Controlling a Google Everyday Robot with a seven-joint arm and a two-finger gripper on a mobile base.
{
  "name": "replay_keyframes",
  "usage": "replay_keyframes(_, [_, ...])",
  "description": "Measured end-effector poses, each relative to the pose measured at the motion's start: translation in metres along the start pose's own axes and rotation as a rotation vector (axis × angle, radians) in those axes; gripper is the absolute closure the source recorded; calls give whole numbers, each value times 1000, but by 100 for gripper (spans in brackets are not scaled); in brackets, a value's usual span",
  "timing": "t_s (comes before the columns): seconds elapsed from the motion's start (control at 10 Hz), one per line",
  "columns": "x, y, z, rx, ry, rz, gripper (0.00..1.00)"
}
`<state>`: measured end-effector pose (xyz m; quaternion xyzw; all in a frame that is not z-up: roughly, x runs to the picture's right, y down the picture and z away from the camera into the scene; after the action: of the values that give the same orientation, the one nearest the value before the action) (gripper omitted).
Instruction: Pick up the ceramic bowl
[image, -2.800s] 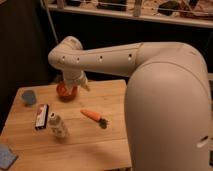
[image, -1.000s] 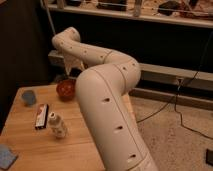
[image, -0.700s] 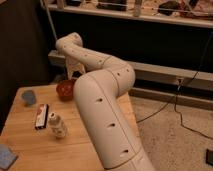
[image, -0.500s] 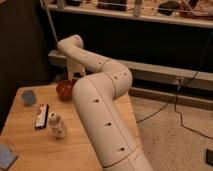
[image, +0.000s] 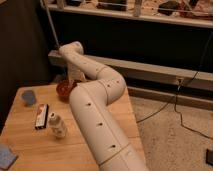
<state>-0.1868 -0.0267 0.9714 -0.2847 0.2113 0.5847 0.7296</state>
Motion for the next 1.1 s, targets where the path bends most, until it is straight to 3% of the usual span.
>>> replay_keyframes(0.3, [3, 2, 19, -8, 40, 2, 70])
replay_keyframes(0.5, [2, 2, 22, -15, 49, 2, 92])
replay_keyframes(0.6, [0, 3, 18, -17, 45, -4, 98])
replay_keyframes(0.8, [-5, 9, 2, -30, 24, -24, 100])
replay_keyframes(1.1, [-12, 10, -31, -91, -16, -64, 100])
